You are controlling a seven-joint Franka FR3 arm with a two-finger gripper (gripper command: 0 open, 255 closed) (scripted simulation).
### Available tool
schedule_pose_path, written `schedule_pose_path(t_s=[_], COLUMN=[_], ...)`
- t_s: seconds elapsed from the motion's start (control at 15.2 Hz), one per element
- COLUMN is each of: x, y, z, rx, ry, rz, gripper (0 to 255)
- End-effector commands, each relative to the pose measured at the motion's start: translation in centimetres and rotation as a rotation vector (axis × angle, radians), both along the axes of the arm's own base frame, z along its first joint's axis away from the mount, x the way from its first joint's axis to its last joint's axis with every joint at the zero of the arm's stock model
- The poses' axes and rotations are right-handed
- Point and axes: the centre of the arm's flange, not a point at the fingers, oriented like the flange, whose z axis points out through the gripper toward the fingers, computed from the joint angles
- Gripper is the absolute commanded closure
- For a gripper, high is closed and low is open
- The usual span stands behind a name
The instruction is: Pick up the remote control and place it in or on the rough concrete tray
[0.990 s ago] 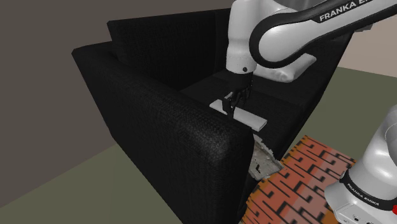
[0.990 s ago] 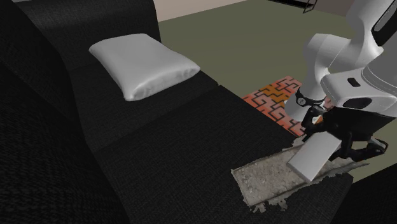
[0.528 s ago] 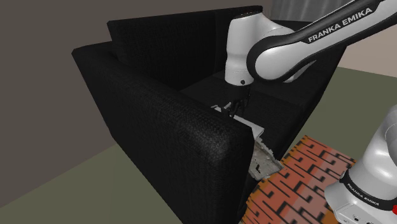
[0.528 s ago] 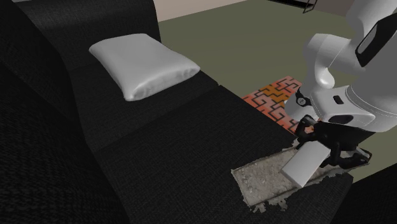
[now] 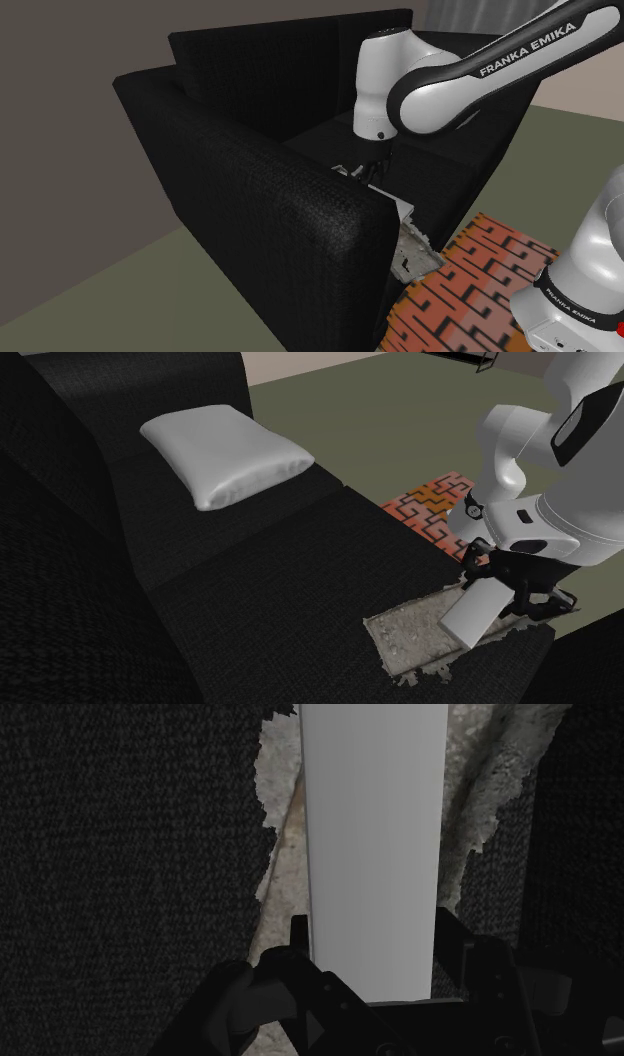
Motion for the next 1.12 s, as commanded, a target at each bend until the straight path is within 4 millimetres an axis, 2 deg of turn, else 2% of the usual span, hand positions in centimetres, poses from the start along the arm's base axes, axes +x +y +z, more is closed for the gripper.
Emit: schedule_pose_path(t_s=[0.0,0.07,0.4,0.66,1.06], x=[0.0,0.0,0.0,0.0,0.0], y=[0.0,0.0,0.0,0.1,0.1], z=[0.0,0.0,0.0,5.0,5.0], rx=[0.000,0.000,0.000,0.000,0.000], ry=[0.000,0.000,0.000,0.000,0.000], rz=[0.000,0.000,0.000,0.000,0.000], gripper=[255,0,0,0,0])
